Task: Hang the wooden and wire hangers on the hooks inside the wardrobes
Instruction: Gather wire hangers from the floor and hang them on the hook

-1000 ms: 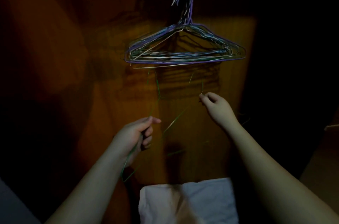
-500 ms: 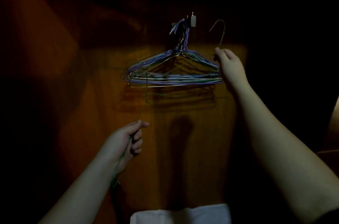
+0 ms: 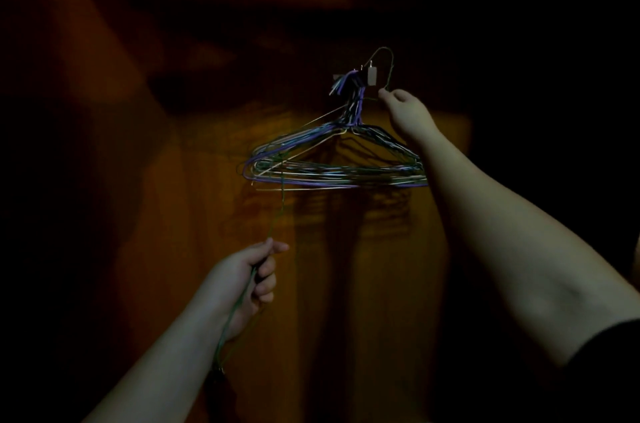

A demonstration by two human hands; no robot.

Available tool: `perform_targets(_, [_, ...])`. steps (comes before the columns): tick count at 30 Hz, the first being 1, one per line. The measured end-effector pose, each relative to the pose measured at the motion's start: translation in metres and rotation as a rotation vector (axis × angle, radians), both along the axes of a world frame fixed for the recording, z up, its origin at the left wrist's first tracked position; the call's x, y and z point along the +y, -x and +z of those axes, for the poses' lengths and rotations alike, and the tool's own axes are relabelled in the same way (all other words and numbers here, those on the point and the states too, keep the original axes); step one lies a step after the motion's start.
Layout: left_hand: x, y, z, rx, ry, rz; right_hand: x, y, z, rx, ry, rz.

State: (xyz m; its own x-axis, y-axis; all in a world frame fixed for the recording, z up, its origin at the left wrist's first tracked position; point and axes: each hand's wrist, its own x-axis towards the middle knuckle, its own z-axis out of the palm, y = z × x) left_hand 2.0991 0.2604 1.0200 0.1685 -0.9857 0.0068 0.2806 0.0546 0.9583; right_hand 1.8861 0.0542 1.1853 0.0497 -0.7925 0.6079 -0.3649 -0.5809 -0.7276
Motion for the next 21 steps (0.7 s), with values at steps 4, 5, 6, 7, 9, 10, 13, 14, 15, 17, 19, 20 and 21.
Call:
perform_targets(4, [0.003,-0.001,-0.001,0.017,-0.006,0.014,-0.001,-0.012,0.004,0.007,-0.013,0.036])
perform_targets(5, [0.004,-0.001,-0.002,0.027,-0.014,0.021,-0.004,-0.014,0.003,0.011,-0.022,0.050])
perform_targets(6, [0.004,-0.003,-0.004,0.039,-0.023,0.030,-0.008,-0.016,0.002,0.017,-0.030,0.058])
perform_targets(7, [0.004,-0.004,-0.006,0.052,-0.033,0.038,-0.009,-0.019,-0.001,0.025,-0.043,0.061])
perform_targets(9, [0.006,-0.004,-0.011,0.076,-0.055,0.051,-0.012,-0.024,-0.005,0.028,-0.053,0.068])
perform_targets(10, [0.006,-0.004,-0.013,0.088,-0.067,0.055,-0.014,-0.026,-0.008,0.038,-0.050,0.073])
perform_targets(13, [0.008,-0.003,-0.020,0.116,-0.101,0.069,-0.021,-0.032,-0.018,0.047,-0.056,0.070])
perform_targets(14, [0.008,-0.002,-0.023,0.123,-0.112,0.073,-0.023,-0.034,-0.021,0.044,-0.062,0.066])
perform_targets(15, [0.008,-0.002,-0.025,0.130,-0.124,0.075,-0.024,-0.036,-0.024,0.043,-0.065,0.054])
perform_targets(17, [0.008,-0.003,-0.029,0.141,-0.145,0.078,-0.027,-0.040,-0.027,0.051,-0.038,0.015])
perform_targets(19, [0.009,-0.003,-0.031,0.150,-0.158,0.082,-0.030,-0.042,-0.028,0.066,-0.001,-0.033])
perform_targets(20, [0.010,-0.004,-0.031,0.151,-0.163,0.084,-0.031,-0.043,-0.028,0.078,0.016,-0.052])
perform_targets(21, [0.010,-0.004,-0.032,0.150,-0.166,0.087,-0.030,-0.043,-0.029,0.093,0.033,-0.067])
